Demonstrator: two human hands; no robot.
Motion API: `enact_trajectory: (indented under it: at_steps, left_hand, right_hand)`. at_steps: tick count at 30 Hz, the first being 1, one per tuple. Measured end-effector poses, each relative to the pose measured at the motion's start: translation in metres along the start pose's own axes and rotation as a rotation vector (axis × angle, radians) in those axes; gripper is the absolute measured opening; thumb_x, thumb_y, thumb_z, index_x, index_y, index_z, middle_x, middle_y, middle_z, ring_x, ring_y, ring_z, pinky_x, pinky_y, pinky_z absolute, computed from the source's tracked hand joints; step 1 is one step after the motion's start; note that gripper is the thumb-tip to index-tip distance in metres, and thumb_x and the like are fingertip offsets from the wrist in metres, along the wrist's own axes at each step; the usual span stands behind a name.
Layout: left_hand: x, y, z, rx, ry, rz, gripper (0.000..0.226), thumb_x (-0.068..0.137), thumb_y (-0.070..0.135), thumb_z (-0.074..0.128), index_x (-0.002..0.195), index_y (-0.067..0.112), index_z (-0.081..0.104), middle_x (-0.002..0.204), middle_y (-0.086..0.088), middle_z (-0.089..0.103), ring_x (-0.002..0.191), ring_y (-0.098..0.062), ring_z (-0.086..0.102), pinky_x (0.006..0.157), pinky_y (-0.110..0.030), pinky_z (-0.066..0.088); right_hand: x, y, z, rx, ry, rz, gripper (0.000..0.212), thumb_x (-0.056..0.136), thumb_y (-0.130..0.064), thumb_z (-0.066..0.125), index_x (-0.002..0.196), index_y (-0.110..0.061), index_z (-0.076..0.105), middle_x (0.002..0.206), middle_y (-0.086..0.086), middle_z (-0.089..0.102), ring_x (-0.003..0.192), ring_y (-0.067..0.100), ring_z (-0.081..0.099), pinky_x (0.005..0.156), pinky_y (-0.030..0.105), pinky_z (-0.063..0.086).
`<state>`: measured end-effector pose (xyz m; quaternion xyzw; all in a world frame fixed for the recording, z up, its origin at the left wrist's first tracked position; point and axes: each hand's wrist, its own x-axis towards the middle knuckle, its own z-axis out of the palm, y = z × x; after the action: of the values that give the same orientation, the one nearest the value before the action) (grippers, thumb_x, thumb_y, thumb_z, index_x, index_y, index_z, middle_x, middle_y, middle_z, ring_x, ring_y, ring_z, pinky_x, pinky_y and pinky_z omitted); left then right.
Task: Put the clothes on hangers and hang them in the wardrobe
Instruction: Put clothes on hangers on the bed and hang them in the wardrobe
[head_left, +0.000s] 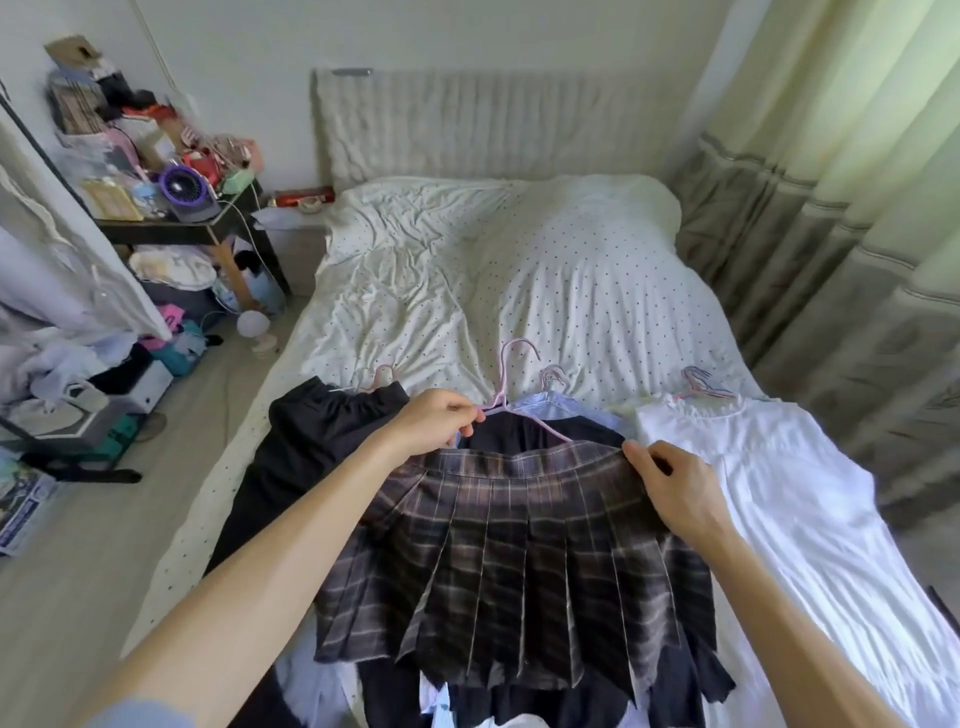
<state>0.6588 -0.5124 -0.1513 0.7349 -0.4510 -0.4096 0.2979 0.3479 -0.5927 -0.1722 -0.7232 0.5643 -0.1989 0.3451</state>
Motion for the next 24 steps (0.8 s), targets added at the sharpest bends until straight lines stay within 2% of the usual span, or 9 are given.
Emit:
enact_trajectory:
  at_steps: [3, 6, 12, 17, 20, 22, 24]
  left_hand:
    - [0.045, 0.008, 0.01, 0.003, -0.011, -0.022, 0.022, 0.103, 0.028, 0.051, 0.105, 0.02, 0.072, 0.084, 0.007, 0.065, 0.064, -0.008, 0.052, 0.064, -0.022, 0.043]
    - [0.091, 0.017, 0.024, 0.01, -0.006, -0.04, 0.02, 0.103, 0.028, 0.053, 0.108, 0.019, 0.071, 0.082, 0.008, 0.067, 0.062, -0.007, 0.049, 0.06, -0.022, 0.039]
    - [0.171, 0.04, 0.057, 0.038, -0.01, -0.057, 0.023, 0.104, 0.024, 0.051, 0.119, 0.014, 0.066, 0.094, 0.006, 0.073, 0.064, -0.011, 0.058, 0.066, -0.024, 0.046]
    - [0.228, 0.061, 0.079, 0.071, -0.032, -0.027, 0.022, 0.104, 0.024, 0.049, 0.112, 0.015, 0.068, 0.088, 0.006, 0.071, 0.06, -0.009, 0.055, 0.066, -0.025, 0.047]
    - [0.251, 0.063, 0.091, 0.064, -0.024, 0.0, 0.023, 0.103, 0.025, 0.05, 0.105, 0.014, 0.07, 0.088, 0.005, 0.071, 0.06, -0.007, 0.055, 0.071, -0.028, 0.049]
    - [0.264, 0.057, 0.096, 0.006, 0.04, -0.018, 0.021, 0.102, 0.021, 0.05, 0.1, 0.015, 0.07, 0.088, 0.006, 0.071, 0.069, -0.006, 0.058, 0.072, -0.027, 0.048]
    - [0.273, 0.049, 0.101, -0.11, 0.088, -0.069, 0.019, 0.099, 0.016, 0.053, 0.093, 0.016, 0.071, 0.084, 0.004, 0.07, 0.073, -0.01, 0.058, 0.071, -0.028, 0.045]
  right_hand:
    - [0.04, 0.01, -0.003, -0.046, -0.01, 0.022, 0.042, 0.097, -0.054, 0.05, 0.071, -0.022, 0.06, 0.066, 0.001, 0.064, 0.067, 0.015, 0.06, 0.056, 0.027, 0.04]
    - [0.085, 0.027, -0.006, -0.092, -0.036, 0.045, 0.048, 0.097, -0.055, 0.048, 0.076, -0.015, 0.064, 0.07, 0.004, 0.065, 0.069, 0.017, 0.06, 0.057, 0.029, 0.042]
    - [0.157, 0.063, -0.025, -0.075, -0.045, 0.133, 0.058, 0.096, -0.056, 0.049, 0.079, -0.003, 0.061, 0.072, 0.014, 0.065, 0.067, 0.024, 0.059, 0.057, 0.029, 0.042]
    - [0.202, 0.082, -0.05, -0.074, -0.004, 0.182, 0.049, 0.094, -0.06, 0.049, 0.077, -0.016, 0.063, 0.072, 0.004, 0.065, 0.071, 0.02, 0.061, 0.059, 0.031, 0.044]
    - [0.214, 0.097, -0.056, -0.021, 0.01, 0.207, 0.037, 0.09, -0.06, 0.056, 0.082, -0.025, 0.063, 0.078, -0.006, 0.066, 0.076, 0.013, 0.062, 0.061, 0.028, 0.046]
    - [0.22, 0.111, -0.053, 0.008, -0.065, 0.233, 0.026, 0.085, -0.058, 0.066, 0.091, -0.033, 0.061, 0.084, -0.013, 0.065, 0.08, 0.006, 0.062, 0.066, 0.026, 0.047]
    - [0.225, 0.126, -0.044, -0.014, -0.16, 0.269, 0.026, 0.083, -0.049, 0.073, 0.097, -0.033, 0.059, 0.088, -0.011, 0.066, 0.082, 0.01, 0.062, 0.065, 0.024, 0.044]
